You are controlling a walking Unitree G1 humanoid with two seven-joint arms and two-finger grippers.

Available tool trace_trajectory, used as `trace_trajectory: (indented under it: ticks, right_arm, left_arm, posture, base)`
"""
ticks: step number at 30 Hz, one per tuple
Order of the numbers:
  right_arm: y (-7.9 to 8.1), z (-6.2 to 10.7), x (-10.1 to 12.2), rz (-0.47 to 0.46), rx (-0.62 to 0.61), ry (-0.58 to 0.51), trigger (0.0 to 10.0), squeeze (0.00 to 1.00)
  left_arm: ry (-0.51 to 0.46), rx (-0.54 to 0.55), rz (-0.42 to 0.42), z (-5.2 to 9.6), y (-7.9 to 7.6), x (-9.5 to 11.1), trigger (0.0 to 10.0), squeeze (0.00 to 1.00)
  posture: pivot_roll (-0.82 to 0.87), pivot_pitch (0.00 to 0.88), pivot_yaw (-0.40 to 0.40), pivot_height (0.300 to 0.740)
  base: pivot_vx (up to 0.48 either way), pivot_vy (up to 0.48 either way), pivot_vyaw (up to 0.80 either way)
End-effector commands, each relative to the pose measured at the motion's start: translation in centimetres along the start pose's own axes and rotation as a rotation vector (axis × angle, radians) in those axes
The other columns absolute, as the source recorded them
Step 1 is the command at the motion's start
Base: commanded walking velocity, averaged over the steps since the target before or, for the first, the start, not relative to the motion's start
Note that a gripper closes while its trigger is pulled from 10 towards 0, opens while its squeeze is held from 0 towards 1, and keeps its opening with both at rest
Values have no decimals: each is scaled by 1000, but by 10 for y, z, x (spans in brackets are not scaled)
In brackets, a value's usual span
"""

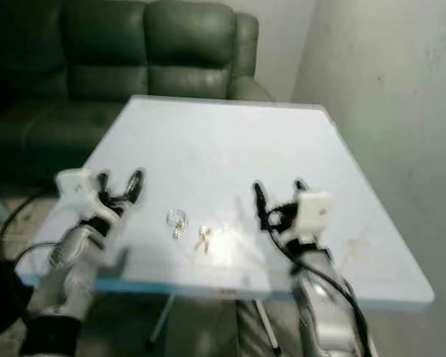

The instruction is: Hang keys on a hook

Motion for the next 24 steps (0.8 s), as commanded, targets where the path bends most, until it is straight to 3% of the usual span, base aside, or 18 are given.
trace_trajectory:
  ticks: [1,18,24]
  right_arm:
    - [5,-2,2,-4,20,-8,10000,0]
    - [6,-2,1,5,44,2,10000,0]
    - [2,-2,-1,27,58,23,10000,0]
  left_arm:
    - [-7,21,-14,0,7,4,10000,0]
    - [4,13,-16,3,4,-2,10000,0]
    - [13,-46,-83,7,-9,-7,10000,0]
  posture:
    - [-60,0,-34,740]
    - [-61,0,-42,740]
    - [-61,0,-46,740]
  base:
    - [0,0,0]
    - [0,0,0]
    - [0,0,0]
Point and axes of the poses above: a point about 5 cm out from each wrist's last joint towards the gripper, its own z axis pointing back from the gripper into the wrist, its own x axis along the axis of the wrist's last joint, y = z × x, the point moved 2 cm from there along -z, pointing out of the wrist towards the gripper, and after that the axes turned 2 degrees about -z, right-handed, at the moved point
